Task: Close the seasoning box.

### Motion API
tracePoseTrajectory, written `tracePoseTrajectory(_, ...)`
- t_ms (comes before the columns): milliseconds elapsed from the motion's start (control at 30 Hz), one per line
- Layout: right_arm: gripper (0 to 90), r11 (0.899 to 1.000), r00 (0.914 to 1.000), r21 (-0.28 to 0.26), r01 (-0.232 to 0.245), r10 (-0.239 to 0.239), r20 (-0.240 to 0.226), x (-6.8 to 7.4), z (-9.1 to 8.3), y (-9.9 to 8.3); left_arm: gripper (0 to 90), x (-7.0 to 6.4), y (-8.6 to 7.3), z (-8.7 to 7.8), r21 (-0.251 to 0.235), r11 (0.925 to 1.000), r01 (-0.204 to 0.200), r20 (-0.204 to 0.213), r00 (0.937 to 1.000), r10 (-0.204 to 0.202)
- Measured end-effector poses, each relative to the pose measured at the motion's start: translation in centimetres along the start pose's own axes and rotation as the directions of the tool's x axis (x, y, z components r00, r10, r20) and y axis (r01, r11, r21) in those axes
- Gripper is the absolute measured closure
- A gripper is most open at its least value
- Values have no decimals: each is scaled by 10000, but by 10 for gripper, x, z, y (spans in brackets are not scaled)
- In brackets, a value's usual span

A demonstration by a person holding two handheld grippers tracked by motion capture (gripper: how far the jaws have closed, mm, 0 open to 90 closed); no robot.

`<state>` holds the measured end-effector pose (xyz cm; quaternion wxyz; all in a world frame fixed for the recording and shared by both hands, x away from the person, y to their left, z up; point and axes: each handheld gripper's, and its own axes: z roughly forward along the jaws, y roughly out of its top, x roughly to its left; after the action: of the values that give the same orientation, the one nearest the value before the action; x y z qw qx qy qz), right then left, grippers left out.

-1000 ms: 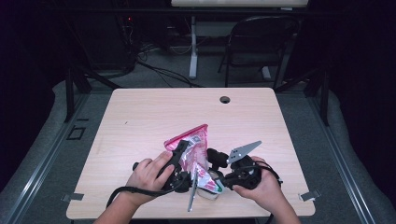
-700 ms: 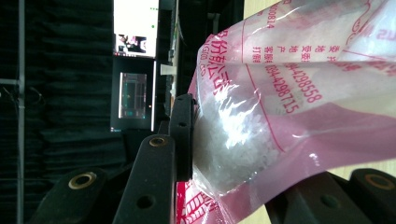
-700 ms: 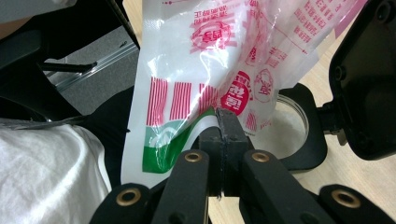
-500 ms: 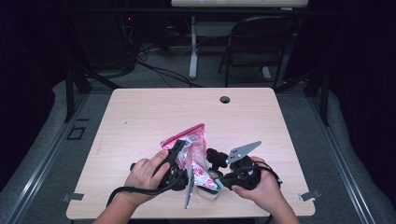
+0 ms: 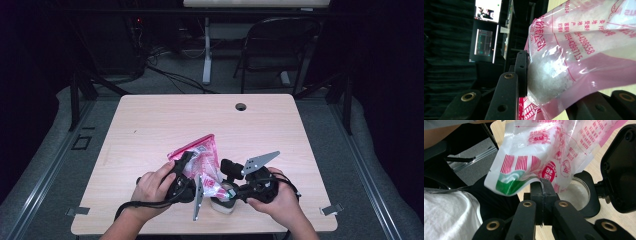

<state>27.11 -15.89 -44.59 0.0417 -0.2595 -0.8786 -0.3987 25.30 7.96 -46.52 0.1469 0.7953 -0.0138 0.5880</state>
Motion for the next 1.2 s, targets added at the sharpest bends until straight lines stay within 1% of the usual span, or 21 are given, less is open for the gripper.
tracePoseTrajectory(33, 900, 10000, 10000, -30, -12, 12, 6, 0, 0, 0, 729, 0, -1, 1, 12, 9999, 126, 109, 9999, -126)
tracePoseTrajectory(67, 900, 9999, 10000, -118, -60, 60, 33, 0, 0, 0, 730, -1, -2, 1, 33, 9998, 221, 149, 9996, -221)
tracePoseTrajectory(100, 900, 9999, 10000, -145, -53, 53, 54, 0, -1, 0, 730, -1, -3, 1, 51, 9997, 239, 150, 9996, -240)
tracePoseTrajectory(167, 900, 9999, 10000, -147, -37, 38, 54, -1, -1, 0, 730, -1, -4, 2, 52, 9991, 415, 247, 9988, -416)
tracePoseTrajectory(233, 900, 9998, 10000, -170, -56, 58, 79, -1, -1, 0, 730, -2, -6, 3, 126, 9983, 561, 383, 9977, -565)
tracePoseTrajectory(267, 900, 9998, 9999, -168, -50, 51, 88, -1, -1, 0, 730, -3, -7, 3, 127, 9978, 644, 368, 9972, -649)
tracePoseTrajectory(300, 900, 9998, 9999, -173, -53, 54, 93, -2, -1, 0, 730, -4, -8, 3, 154, 9971, 744, 487, 9960, -751)
tracePoseTrajectory(333, 900, 9998, 9999, -200, -66, 68, 101, -2, -1, 0, 730, -5, -9, 4, 108, 9970, 766, 474, 9959, -771)
tracePoseTrajectory(367, 900, 9997, 9999, -223, -82, 85, 122, -2, -1, 0, 730, -6, -9, 4, 193, 9967, 786, 534, 9954, -795)
tracePoseTrajectory(433, 900, 9998, 9998, -171, -59, 62, 172, -2, -1, 0, 730, -7, -11, 5, 217, 9960, 865, 605, 9943, -877)
tracePoseTrajectory(533, 900, 9996, 9997, -232, -150, 155, 186, -2, 0, 0, 731, -8, -12, 5, 261, 9951, 951, 685, 9930, -967)
tracePoseTrajectory(600, 900, 9997, 9997, -206, -105, 109, 196, -2, 0, 0, 731, -9, -14, 5, 284, 9938, 1077, 745, 9912, -1096)
tracePoseTrajectory(767, 900, 9994, 9996, -304, -149, 157, 255, -2, -1, 0, 732, -11, -19, 7, 375, 9885, 1463, 973, 9840, -1493)
tracePoseTrajectory(900, 900, 9994, 9994, -318, -160, 170, 302, -2, 0, 0, 733, -14, -21, 8, 459, 9859, 1608, 1053, 9807, -1648)
tracePoseTrajectory(967, 900, 9993, 9993, -336, -188, 198, 318, -2, 1, 0, 734, -15, -23, 8, 520, 9840, 1705, 1166, 9775, -1756)
tracePoseTrajectory(1133, 900, 9989, 9992, -454, -141, 158, 376, -1, 2, 1, 734, -16, -27, 10, 597, 9750, 2140, 1373, 9657, -2203)
tracePoseTrajectory(1200, 900, 9989, 9992, -445, -118, 135, 388, -1, 2, 2, 735, -18, -29, 10, 614, 9708, 2319, 1486, 9597, -2386)
